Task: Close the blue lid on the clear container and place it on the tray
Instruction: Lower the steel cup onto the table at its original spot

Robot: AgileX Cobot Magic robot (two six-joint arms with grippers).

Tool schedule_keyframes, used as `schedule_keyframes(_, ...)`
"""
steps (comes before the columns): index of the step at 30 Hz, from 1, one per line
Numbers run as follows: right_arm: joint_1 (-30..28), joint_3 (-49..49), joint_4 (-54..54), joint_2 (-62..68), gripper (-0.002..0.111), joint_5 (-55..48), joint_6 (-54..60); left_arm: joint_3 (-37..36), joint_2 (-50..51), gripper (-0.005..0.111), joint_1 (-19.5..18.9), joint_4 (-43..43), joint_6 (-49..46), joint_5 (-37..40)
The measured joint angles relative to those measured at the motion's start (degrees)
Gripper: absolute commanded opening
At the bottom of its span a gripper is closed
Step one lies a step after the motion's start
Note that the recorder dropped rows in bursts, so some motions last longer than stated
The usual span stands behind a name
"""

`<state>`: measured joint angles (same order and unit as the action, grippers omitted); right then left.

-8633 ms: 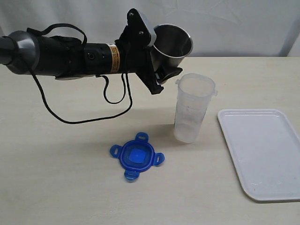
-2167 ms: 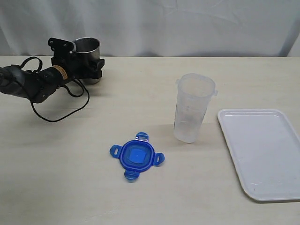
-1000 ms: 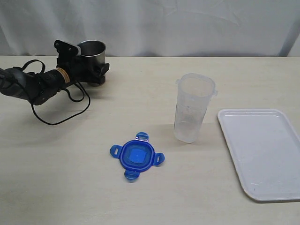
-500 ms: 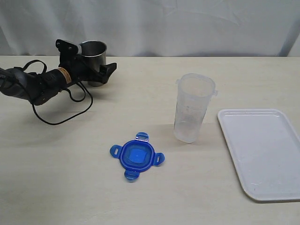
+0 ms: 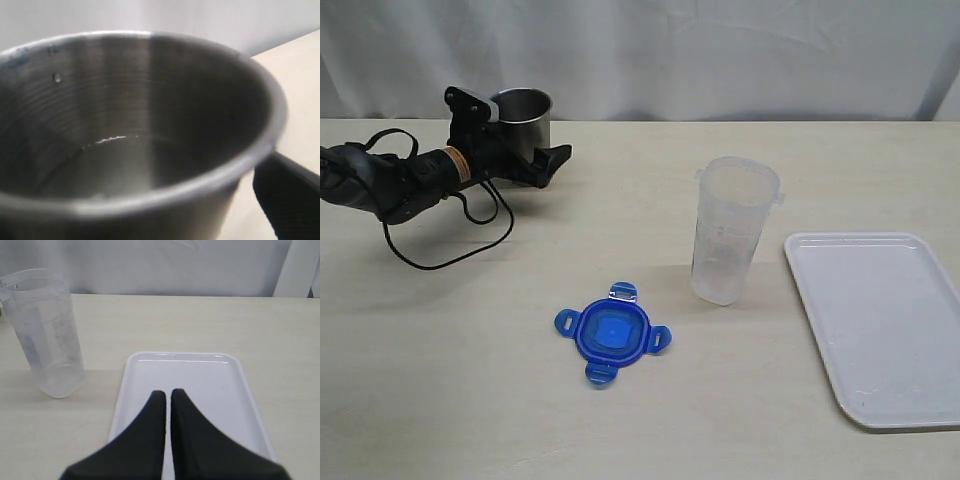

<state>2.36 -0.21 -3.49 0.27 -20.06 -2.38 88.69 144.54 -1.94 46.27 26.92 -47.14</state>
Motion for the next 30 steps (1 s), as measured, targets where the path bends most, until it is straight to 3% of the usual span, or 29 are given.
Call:
schedule_keyframes(24,0.0,0.0,0.0,0.0,0.004,0.0,0.0,0.0,0.0,0.103,0.0,0.5,0.8,0.0)
schedule_keyframes(30,0.0,0.0,0.0,0.0,0.004,0.0,0.0,0.0,0.0,0.103,-0.6,4.0,1.4,-0.1)
